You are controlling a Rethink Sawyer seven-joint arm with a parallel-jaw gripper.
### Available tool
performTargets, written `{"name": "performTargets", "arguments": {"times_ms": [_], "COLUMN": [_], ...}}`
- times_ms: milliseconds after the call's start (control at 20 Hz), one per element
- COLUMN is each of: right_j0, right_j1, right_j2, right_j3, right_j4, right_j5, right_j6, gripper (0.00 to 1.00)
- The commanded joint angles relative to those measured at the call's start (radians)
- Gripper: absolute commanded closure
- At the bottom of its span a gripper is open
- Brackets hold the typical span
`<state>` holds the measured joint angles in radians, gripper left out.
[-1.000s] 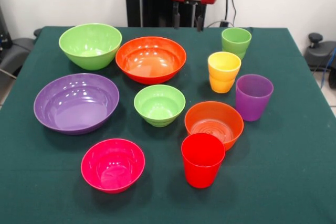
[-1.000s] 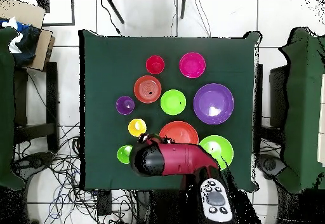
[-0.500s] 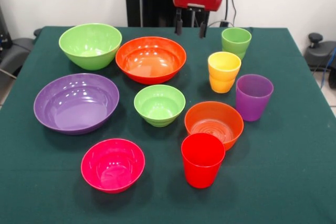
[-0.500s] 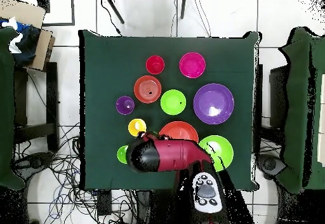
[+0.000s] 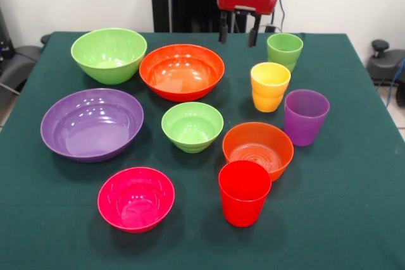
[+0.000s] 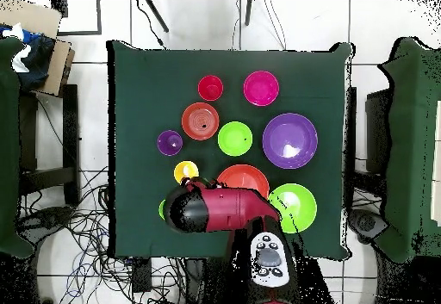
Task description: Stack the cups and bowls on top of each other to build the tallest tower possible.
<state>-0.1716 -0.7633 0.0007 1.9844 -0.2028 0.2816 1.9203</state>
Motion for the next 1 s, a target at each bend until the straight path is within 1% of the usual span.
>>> {"name": "performTargets", "arguments": {"times_ms": [50,650,1000], "right_j0": [0.042,0.077,0.12], "right_j1": [0.023,0.057,0.102], "right_j2": [0.022,-0.008,-0.044], "right_j3": [-0.06,-0.074,-0.114], "right_j4": [0.06,0.098,0.126], "right_j5": [-0.036,-0.066,-0.09], "right_j6": [0.171,0.18,0.196], "gripper": [0.0,0.0,0.0]}}
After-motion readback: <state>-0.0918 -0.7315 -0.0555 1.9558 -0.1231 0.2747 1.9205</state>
